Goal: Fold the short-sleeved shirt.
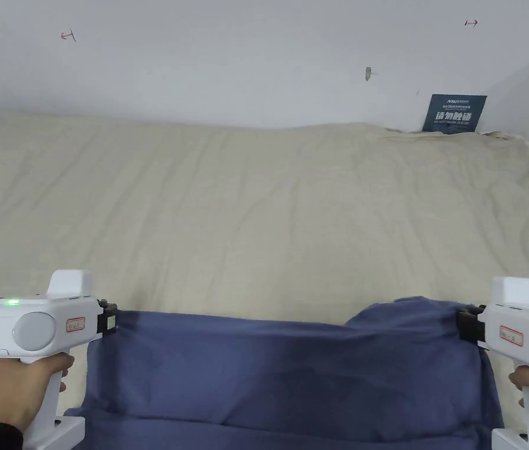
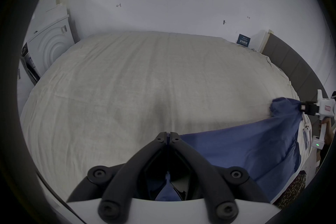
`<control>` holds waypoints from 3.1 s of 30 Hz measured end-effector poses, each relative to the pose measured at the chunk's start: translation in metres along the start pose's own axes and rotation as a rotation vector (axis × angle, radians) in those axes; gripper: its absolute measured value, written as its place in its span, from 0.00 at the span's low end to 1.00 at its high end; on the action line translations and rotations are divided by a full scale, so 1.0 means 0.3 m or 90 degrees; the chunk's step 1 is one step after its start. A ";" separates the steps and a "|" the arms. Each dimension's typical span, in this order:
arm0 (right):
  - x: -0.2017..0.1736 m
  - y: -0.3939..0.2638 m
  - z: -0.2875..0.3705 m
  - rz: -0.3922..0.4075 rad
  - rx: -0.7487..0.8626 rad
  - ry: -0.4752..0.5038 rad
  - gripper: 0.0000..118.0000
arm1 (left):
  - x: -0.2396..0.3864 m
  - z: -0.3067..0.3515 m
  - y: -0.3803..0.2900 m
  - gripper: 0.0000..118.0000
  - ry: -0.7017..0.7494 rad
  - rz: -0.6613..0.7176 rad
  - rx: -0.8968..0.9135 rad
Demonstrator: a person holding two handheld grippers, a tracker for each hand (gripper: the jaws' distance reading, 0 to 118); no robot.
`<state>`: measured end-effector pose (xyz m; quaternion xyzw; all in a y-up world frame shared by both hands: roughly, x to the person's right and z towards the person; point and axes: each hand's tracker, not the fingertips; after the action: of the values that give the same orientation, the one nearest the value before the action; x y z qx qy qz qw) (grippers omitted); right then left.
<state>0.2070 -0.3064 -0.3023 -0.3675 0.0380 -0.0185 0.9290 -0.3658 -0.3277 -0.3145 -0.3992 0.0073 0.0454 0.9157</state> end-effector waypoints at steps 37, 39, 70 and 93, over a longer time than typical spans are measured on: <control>0.079 -0.751 0.249 -0.117 -0.110 -0.043 0.01 | -0.108 0.179 -0.686 0.00 0.044 0.012 -0.111; 0.074 -0.754 0.252 -0.117 -0.112 -0.047 0.02 | -0.103 0.181 -0.695 0.00 0.049 0.008 -0.110; -0.251 -0.297 0.678 0.046 0.337 -0.133 0.03 | 0.111 0.568 -0.360 0.06 0.051 -0.028 0.344; -0.248 -0.284 0.638 0.052 0.324 -0.125 0.00 | -0.220 0.401 -0.345 0.00 -0.204 0.133 0.014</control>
<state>0.1483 -0.2334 -0.1005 -0.1205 -0.0435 0.0459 0.9907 -0.4251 -0.3149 -0.1538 -0.3739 -0.0965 0.2029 0.8998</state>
